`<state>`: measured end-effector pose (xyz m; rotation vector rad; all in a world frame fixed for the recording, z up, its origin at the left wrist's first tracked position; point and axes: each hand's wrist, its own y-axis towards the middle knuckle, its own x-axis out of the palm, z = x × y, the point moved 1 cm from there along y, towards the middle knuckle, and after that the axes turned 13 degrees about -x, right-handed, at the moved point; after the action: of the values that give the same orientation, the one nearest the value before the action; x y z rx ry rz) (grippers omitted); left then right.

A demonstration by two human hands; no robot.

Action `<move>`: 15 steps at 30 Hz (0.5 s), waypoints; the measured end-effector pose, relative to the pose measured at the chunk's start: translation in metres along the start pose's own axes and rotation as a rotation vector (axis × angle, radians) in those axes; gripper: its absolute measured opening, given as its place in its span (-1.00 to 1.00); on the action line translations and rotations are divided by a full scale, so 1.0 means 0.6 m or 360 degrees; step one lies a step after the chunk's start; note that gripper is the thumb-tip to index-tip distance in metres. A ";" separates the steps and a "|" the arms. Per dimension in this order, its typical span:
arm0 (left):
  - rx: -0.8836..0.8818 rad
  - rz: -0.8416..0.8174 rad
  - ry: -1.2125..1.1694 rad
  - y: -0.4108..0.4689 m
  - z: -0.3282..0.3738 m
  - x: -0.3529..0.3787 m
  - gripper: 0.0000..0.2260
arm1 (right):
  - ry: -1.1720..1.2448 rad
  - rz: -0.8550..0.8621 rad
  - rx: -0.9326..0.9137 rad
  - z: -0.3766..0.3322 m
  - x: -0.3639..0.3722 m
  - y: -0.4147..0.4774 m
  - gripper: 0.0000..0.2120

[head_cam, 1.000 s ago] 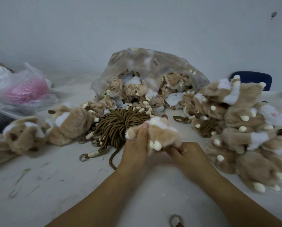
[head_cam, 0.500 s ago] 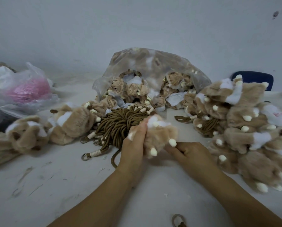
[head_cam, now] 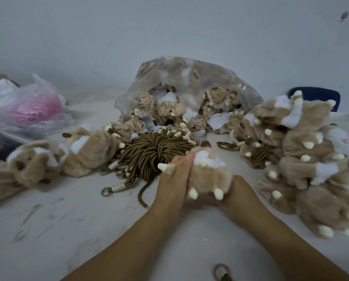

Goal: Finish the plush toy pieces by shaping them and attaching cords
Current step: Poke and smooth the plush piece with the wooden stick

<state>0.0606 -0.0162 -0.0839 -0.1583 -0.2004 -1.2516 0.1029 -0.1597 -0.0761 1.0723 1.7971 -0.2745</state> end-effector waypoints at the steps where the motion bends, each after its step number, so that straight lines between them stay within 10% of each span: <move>1: -0.0044 0.0019 -0.0062 0.005 -0.002 -0.006 -0.71 | -0.0058 0.0034 -0.0038 0.000 -0.004 0.001 -0.78; 8: -0.0233 0.0094 -0.0193 0.008 0.001 -0.010 -0.58 | -0.0213 0.0087 -0.0161 0.011 -0.032 -0.006 -0.50; 15: -0.0064 0.0109 0.0088 0.002 -0.003 0.001 -0.65 | -0.0200 -0.0046 -0.0114 0.007 0.006 0.006 -0.80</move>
<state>0.0620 -0.0169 -0.0856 -0.1634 -0.1211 -1.1909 0.1077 -0.1583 -0.0802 0.9584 1.6986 -0.2865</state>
